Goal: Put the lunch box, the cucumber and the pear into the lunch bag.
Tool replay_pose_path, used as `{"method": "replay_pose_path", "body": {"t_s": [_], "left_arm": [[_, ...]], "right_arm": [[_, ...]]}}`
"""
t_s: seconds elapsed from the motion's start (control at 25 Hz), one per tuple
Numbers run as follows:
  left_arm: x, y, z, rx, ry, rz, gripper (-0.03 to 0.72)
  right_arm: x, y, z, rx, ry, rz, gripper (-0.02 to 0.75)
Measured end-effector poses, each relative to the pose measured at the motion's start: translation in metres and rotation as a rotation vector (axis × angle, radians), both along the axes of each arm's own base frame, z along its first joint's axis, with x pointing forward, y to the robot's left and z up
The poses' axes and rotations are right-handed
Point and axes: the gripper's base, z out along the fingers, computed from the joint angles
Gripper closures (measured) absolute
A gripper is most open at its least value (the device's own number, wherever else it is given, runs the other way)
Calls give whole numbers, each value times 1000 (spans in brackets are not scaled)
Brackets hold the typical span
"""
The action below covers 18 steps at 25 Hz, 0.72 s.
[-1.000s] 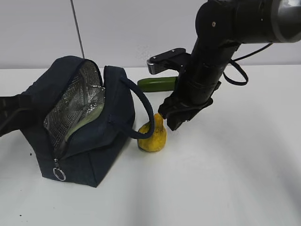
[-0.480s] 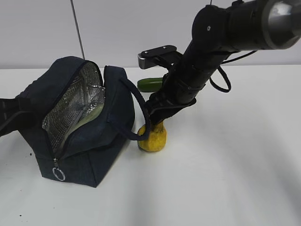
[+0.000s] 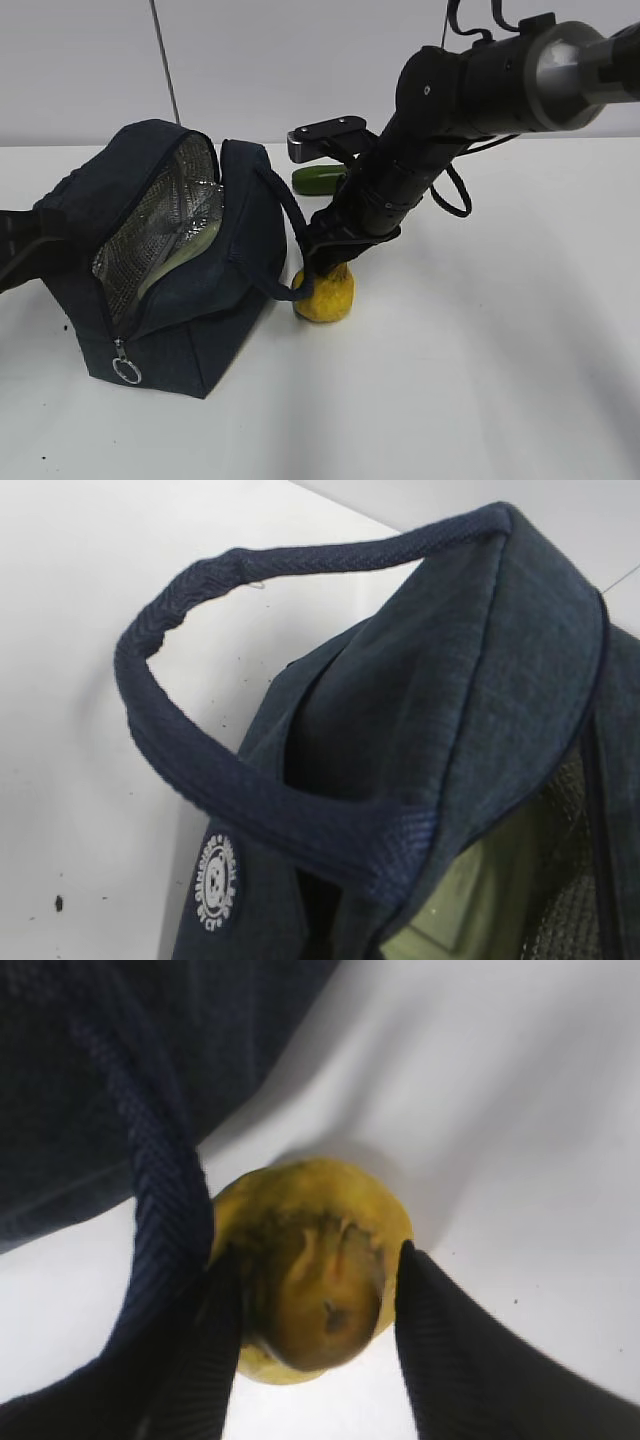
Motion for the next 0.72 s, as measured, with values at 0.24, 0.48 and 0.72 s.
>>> {"method": "replay_pose_path", "body": {"t_s": [0.24,0.48,0.72], "left_arm": [[-1,-1,0,-8,5,-10,707],[-1,-1,0,-9,6,-12,707],[-1,-1,0,-9,6,-13,707]], "right_arm": [[1,1,0,8,0,-5,480],[1,0,0,0,-8,1,505],[1,-6,12,-56,-68,30,508]]}}
